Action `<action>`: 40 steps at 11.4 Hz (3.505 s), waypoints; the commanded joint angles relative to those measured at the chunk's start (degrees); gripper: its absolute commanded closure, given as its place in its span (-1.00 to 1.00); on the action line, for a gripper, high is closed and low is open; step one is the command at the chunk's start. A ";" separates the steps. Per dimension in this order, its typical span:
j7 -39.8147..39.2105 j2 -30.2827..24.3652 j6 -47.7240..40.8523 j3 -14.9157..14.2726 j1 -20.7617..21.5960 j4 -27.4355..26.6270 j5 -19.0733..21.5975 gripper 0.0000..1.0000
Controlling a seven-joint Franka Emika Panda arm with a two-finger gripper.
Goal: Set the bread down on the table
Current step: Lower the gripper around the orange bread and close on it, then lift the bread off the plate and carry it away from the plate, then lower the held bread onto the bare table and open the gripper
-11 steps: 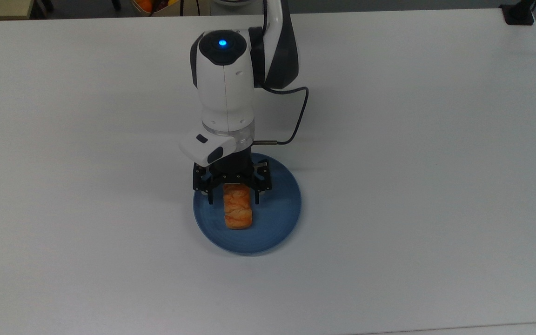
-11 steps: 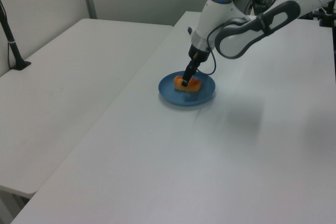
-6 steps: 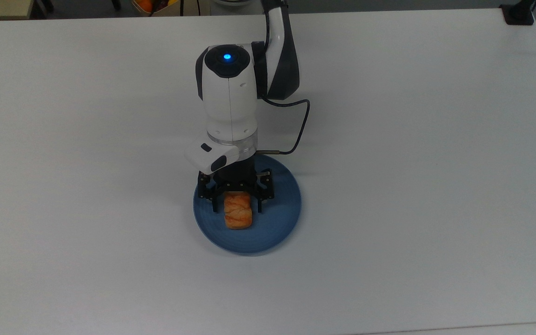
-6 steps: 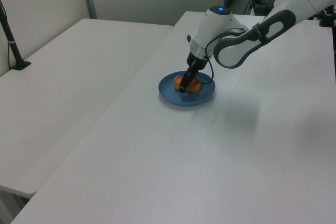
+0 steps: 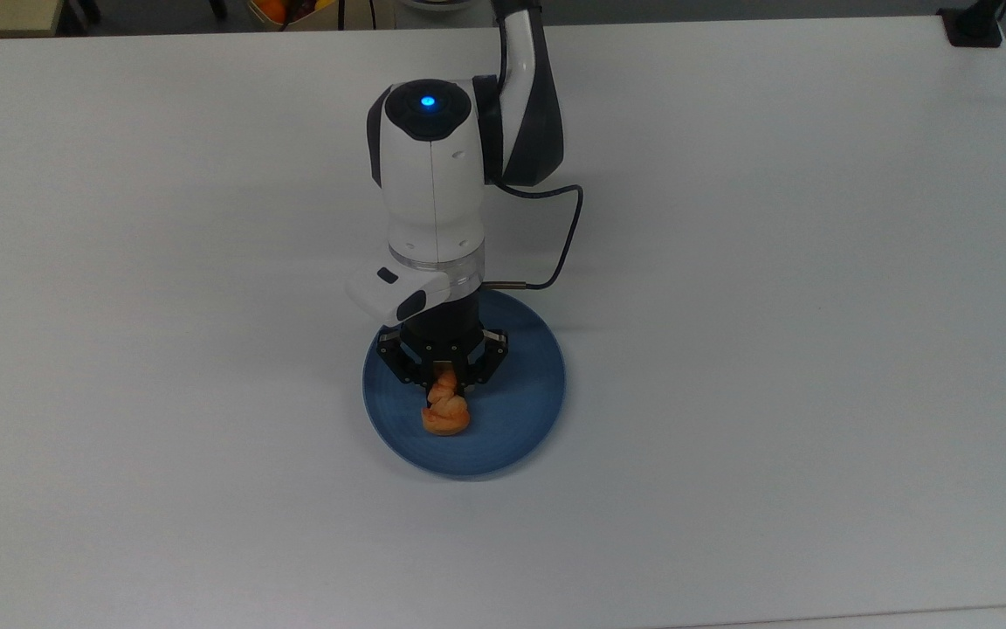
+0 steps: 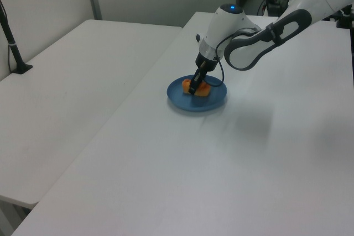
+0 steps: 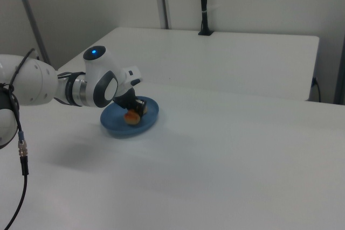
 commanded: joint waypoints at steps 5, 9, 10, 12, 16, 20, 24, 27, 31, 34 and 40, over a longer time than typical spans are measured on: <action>1.36 -4.73 -4.26 -0.38 0.35 -1.06 -2.28 0.93; 1.01 -13.78 -16.30 -0.38 -0.09 -1.14 -2.19 0.92; 1.01 -16.06 -19.03 -0.38 -0.18 -1.14 -2.19 0.92; 1.01 -19.67 -21.95 -0.38 -0.79 -2.19 -2.19 0.92; 1.88 -20.13 -21.96 -0.38 -0.27 -2.73 -2.10 0.91; 5.92 -21.35 -21.08 3.11 2.37 -5.53 -2.45 0.91; 19.85 -25.13 -20.99 13.57 2.37 -12.56 -10.34 0.89; 29.47 -27.85 -20.99 22.10 2.28 -18.18 -13.53 0.89; 35.01 -31.46 -20.82 28.87 2.46 -24.51 -13.53 0.89; 38.35 -31.47 -20.73 32.92 3.42 -28.81 -13.53 0.89; 42.66 -28.75 -17.56 33.02 7.29 -32.43 -13.53 0.86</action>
